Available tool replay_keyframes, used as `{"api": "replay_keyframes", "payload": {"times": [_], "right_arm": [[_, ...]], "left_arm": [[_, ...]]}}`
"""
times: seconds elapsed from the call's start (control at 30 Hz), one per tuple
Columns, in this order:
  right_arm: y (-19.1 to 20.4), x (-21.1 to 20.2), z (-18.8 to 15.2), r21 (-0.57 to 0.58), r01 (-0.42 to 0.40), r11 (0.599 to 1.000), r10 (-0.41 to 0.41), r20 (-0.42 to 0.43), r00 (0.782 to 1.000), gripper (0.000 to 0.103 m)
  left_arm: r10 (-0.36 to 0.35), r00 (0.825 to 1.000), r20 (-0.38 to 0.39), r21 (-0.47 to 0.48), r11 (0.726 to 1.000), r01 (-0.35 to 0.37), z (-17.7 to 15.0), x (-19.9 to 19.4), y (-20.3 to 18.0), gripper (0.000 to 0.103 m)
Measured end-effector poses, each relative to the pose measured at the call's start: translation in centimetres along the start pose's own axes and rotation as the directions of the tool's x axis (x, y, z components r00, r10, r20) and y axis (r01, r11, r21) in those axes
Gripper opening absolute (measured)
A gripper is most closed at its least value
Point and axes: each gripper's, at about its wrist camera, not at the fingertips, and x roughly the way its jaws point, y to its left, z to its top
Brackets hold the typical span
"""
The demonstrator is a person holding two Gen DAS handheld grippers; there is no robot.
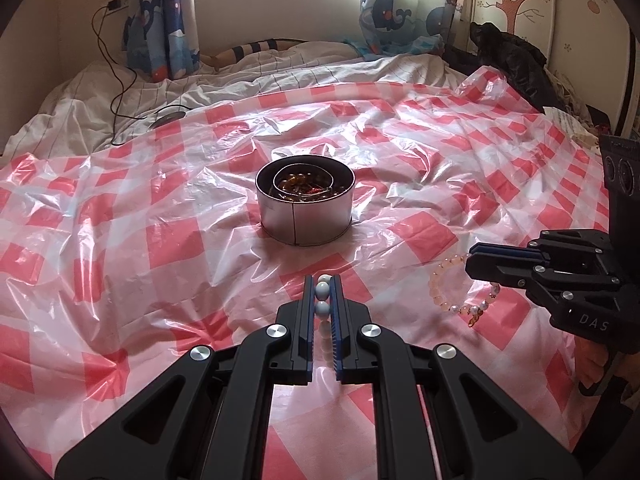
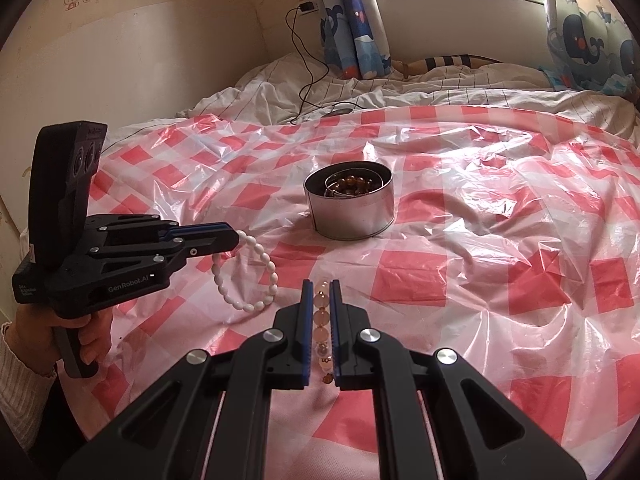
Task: Organize jewelry
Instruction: 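Carry both bead bracelets into the silver tin and open both grippers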
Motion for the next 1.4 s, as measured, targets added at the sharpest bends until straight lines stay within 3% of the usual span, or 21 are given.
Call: {"api": "replay_keyframes", "payload": {"times": [0.53, 0.77, 0.87, 1.07, 1.3, 1.4], "right_arm": [[0.0, 0.2, 0.5, 0.018, -0.041, 0.999, 0.04, 0.01, 0.999, 0.008], [-0.6, -0.5, 2.9, 0.05, -0.112, 0.992, 0.108, 0.078, 0.991, 0.008], [-1.6, -0.5, 5.0, 0.081, -0.135, 0.988, 0.125, 0.117, 0.985, 0.008], [-3.1, 0.2, 8.6, 0.123, -0.188, 0.974, 0.164, 0.178, 0.97, 0.009], [-4.9, 2.2, 10.3, 0.163, -0.189, 0.968, 0.16, 0.179, 0.971, 0.009], [-5.7, 3.2, 10.4, 0.182, -0.182, 0.966, 0.152, 0.169, 0.974, 0.009]], "left_arm": [[0.075, 0.997, 0.037, 0.026, 0.997, -0.076, 0.4, -0.8, 0.1, 0.007], [-0.028, 0.996, 0.079, -0.074, 0.997, 0.034, 2.5, -1.8, 1.6, 0.007], [-0.027, 0.994, 0.103, -0.072, 0.997, 0.035, 4.3, -2.3, 1.7, 0.007], [-0.095, 0.985, 0.141, -0.11, 0.988, 0.111, 8.8, -1.2, 2.4, 0.007], [-0.205, 0.967, 0.15, -0.236, 0.943, 0.236, 11.3, 3.6, 3.7, 0.007], [-0.219, 0.966, 0.138, -0.285, 0.925, 0.251, 11.2, 6.1, 4.4, 0.007]]}}
